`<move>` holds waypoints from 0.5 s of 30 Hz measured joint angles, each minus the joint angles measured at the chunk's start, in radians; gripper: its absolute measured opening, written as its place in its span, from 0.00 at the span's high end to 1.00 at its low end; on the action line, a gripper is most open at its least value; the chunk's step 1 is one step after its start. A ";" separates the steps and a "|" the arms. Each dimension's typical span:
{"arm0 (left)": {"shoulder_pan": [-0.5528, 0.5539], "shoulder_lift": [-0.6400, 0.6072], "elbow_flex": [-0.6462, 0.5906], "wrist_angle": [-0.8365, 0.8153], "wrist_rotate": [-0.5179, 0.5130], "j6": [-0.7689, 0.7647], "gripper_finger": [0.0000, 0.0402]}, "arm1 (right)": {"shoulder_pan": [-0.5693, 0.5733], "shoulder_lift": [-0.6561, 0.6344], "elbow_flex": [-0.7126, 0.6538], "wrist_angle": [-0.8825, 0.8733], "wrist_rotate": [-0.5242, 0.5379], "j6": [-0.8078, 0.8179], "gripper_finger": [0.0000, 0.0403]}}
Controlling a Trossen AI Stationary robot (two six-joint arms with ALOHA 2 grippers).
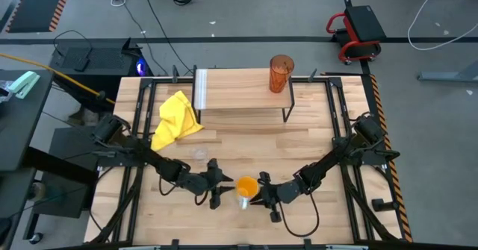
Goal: Stack small to large cups/mugs on shelf
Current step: Put the yellow mug on the shelf
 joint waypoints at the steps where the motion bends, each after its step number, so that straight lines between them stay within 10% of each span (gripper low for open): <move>1: -0.001 0.002 0.000 -0.020 0.001 -0.001 0.63 | -0.001 0.000 0.001 0.001 0.006 0.000 0.89; 15: -0.002 0.004 -0.001 -0.030 -0.002 -0.038 0.63 | -0.006 0.000 0.000 -0.020 0.010 0.022 0.89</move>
